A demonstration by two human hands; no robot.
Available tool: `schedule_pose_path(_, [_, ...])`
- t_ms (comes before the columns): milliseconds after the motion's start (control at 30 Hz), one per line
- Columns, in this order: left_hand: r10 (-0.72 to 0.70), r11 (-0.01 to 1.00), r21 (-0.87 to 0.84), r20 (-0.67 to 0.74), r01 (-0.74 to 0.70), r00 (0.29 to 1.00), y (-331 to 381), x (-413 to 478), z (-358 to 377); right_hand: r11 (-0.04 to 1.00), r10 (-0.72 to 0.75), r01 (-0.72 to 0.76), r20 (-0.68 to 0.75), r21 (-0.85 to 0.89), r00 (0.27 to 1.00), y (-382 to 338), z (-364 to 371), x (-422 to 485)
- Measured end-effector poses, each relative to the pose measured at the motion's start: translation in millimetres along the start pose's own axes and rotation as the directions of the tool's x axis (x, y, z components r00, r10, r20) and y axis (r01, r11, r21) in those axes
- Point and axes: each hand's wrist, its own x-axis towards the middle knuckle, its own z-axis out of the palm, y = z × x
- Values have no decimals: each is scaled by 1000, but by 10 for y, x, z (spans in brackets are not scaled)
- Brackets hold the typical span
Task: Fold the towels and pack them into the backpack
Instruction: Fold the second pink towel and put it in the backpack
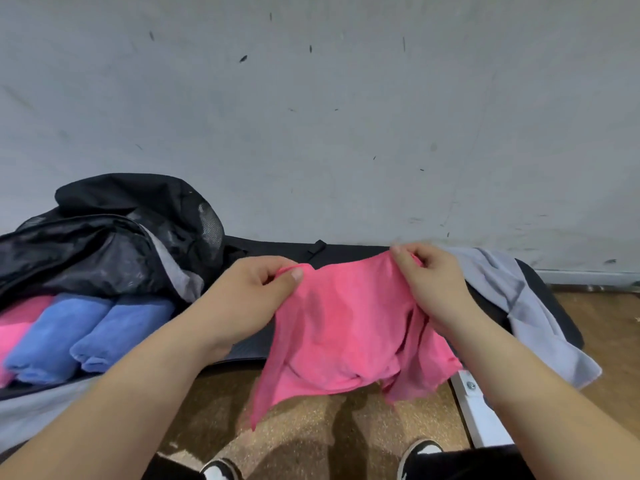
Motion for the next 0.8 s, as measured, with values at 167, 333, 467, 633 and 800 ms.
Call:
schedule_pose_path(167, [174, 983, -49, -18, -174, 985, 139, 7, 253, 968, -83, 15, 262, 249, 961, -449, 186, -272])
schedule_pose_path(333, [240, 970, 1, -187, -244, 953, 208, 112, 293, 927, -144, -51, 476, 372, 867, -592, 165, -350])
schedule_pose_path(467, [176, 982, -47, -131, -184, 976, 201, 135, 329, 945, -145, -43, 531, 325, 835, -532, 69, -284])
schedule_pose_path(633, [154, 988, 42, -317, -148, 936, 197, 187, 323, 995, -77, 95, 538, -6, 840, -280, -48, -113])
schedule_pose_path(800, [165, 986, 110, -570, -125, 805, 197, 230, 140, 909, 46, 152, 455, -388, 889, -28, -168, 12])
